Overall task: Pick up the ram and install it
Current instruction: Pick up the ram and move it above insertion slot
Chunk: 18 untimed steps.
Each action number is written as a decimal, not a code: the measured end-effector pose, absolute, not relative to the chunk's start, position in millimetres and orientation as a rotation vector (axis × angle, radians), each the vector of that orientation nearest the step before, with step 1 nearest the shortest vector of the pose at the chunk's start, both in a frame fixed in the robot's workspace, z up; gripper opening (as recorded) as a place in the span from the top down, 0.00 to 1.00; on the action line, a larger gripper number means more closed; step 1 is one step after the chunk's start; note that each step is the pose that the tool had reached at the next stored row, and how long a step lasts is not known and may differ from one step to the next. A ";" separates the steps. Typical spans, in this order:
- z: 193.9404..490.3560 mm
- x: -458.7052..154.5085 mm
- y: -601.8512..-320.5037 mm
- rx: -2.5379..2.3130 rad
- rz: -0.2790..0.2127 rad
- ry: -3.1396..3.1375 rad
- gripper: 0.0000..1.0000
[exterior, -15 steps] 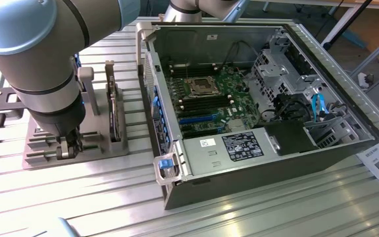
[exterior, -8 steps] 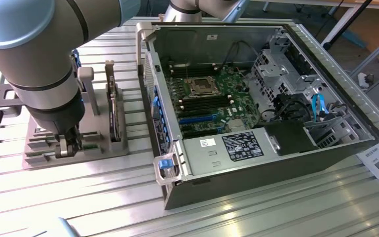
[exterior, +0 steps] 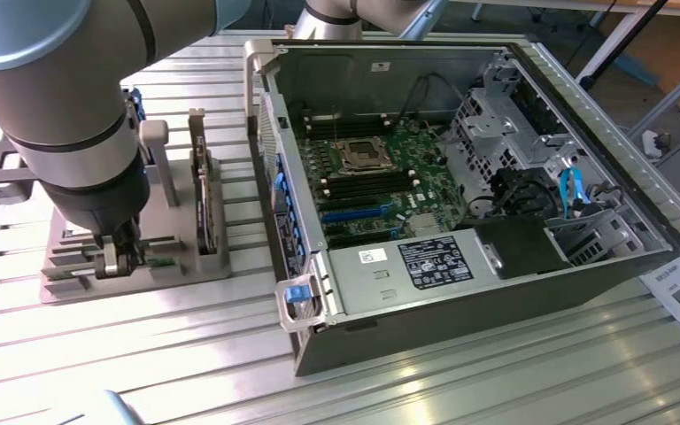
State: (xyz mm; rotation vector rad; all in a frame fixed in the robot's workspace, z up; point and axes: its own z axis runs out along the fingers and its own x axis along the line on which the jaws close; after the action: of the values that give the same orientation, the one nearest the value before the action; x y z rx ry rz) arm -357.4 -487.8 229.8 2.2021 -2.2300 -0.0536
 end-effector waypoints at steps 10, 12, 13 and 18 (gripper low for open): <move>243.3 -357.2 -487.8 2.199 -0.054 -2.233 0.88; 245.7 -357.2 -487.8 2.198 -0.054 -2.234 0.88; 246.8 -357.2 -487.8 2.198 -0.054 -2.234 0.88; 255.2 -357.1 -487.8 2.196 -0.054 -2.236 0.88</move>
State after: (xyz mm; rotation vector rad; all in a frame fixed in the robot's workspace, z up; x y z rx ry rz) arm -357.1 -487.8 255.2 2.1964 -2.2356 -0.0536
